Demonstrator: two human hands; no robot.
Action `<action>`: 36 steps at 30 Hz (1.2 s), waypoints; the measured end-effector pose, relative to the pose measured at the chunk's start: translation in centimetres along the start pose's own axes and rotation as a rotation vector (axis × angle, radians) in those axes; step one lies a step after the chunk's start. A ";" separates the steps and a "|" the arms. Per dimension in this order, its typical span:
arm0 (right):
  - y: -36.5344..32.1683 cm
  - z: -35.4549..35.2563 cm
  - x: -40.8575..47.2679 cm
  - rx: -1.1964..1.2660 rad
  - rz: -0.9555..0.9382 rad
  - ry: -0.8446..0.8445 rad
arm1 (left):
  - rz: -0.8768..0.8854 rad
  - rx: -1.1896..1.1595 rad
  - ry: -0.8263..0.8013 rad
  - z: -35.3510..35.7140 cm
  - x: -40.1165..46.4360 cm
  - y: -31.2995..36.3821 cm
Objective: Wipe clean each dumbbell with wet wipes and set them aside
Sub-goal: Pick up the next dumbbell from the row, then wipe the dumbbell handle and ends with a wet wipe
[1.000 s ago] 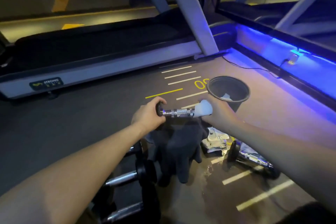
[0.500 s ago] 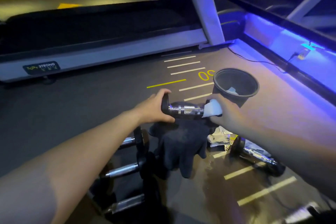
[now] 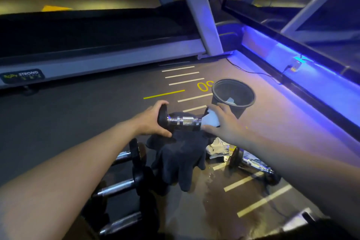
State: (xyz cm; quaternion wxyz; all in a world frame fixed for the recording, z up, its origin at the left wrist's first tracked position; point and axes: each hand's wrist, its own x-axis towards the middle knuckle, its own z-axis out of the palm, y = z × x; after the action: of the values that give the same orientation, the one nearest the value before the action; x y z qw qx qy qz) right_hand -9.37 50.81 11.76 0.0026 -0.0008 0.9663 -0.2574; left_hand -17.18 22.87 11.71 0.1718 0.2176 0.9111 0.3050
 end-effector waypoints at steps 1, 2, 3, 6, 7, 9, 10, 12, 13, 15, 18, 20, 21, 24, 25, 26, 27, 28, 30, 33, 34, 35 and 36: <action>0.1 0.0 0.0 -0.014 0.006 0.006 | 0.002 -0.003 0.002 0.0 0.1 -0.1; 0.0 0.0 -0.1 -0.029 0.014 0.008 | 0.006 -0.005 0.003 0.1 0.1 -0.2; 0.0 0.0 -0.2 -0.043 0.015 0.013 | 0.008 -0.006 0.002 0.1 0.1 -0.3; -0.3 -0.2 -0.4 -0.135 -0.015 0.056 | 0.020 0.007 0.001 0.1 0.2 -0.5; -0.3 -0.3 -0.3 -0.183 -0.039 0.082 | 0.020 0.010 0.001 0.1 0.2 -0.6; -0.4 -0.7 -0.3 -0.298 -0.095 0.147 | 0.022 0.019 0.003 0.0 0.2 -0.6; -0.4 -0.9 -0.2 -0.349 -0.125 0.185 | 0.023 0.024 0.004 0.0 0.2 -0.6; -0.4 -1.3 -0.2 -0.428 -0.177 0.258 | 0.018 0.027 0.004 0.0 0.2 -0.6; -0.4 -1.4 -0.1 -0.470 -0.197 0.285 | 0.014 0.024 0.005 0.1 0.1 -0.6; -0.5 -1.6 0.0 -0.556 -0.224 0.317 | 0.007 0.016 0.008 0.1 0.1 -0.5; -1.0 -1.4 0.2 -0.597 -0.256 0.299 | 0.003 0.004 0.007 0.1 0.1 -0.4; -1.5 -1.1 0.3 -0.570 -0.274 0.256 | 0.001 0.004 0.004 0.1 0.0 -0.4; -1.8 -1.0 0.4 -0.553 -0.287 0.238 | -0.001 0.003 0.003 0.1 0.0 -0.3; -2.7 -0.8 0.8 -0.465 -0.314 0.207 | -0.002 0.002 0.002 0.1 -0.1 -0.3; -3.1 -0.8 1.0 -0.432 -0.320 0.200 | -0.004 0.001 -0.001 0.1 -0.2 -0.3; -3.4 -0.6 1.2 -0.395 -0.321 0.183 | -0.005 0.002 -0.003 0.0 -0.2 -0.3; -3.7 -0.4 1.4 -0.353 -0.315 0.159 | -0.008 0.004 -0.005 0.0 -0.3 -0.3; -4.0 0.0 1.5 -0.304 -0.304 0.137 | -0.010 0.006 -0.005 0.0 -0.4 -0.3; -4.7 0.5 1.7 -0.185 -0.294 0.122 | -0.011 0.013 0.001 0.1 -0.4 -0.2; -6.1 1.1 2.0 -0.034 -0.305 0.127 | -0.014 0.014 0.006 0.2 -0.4 0.0; -6.6 1.4 2.1 -0.001 -0.308 0.122 | -0.016 0.012 0.005 0.2 -0.4 0.0; -7.1 1.6 2.2 0.026 -0.319 0.110 | -0.016 0.011 0.004 0.2 -0.4 0.1; -7.4 2.0 2.3 0.054 -0.335 0.094 | -0.017 0.014 0.005 0.2 -0.4 0.1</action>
State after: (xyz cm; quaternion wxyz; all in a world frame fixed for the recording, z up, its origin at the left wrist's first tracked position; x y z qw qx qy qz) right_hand -11.66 43.37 13.70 -0.0854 -0.1498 0.9444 -0.2800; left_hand -16.74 22.81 11.71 0.1708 0.2102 0.9154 0.2977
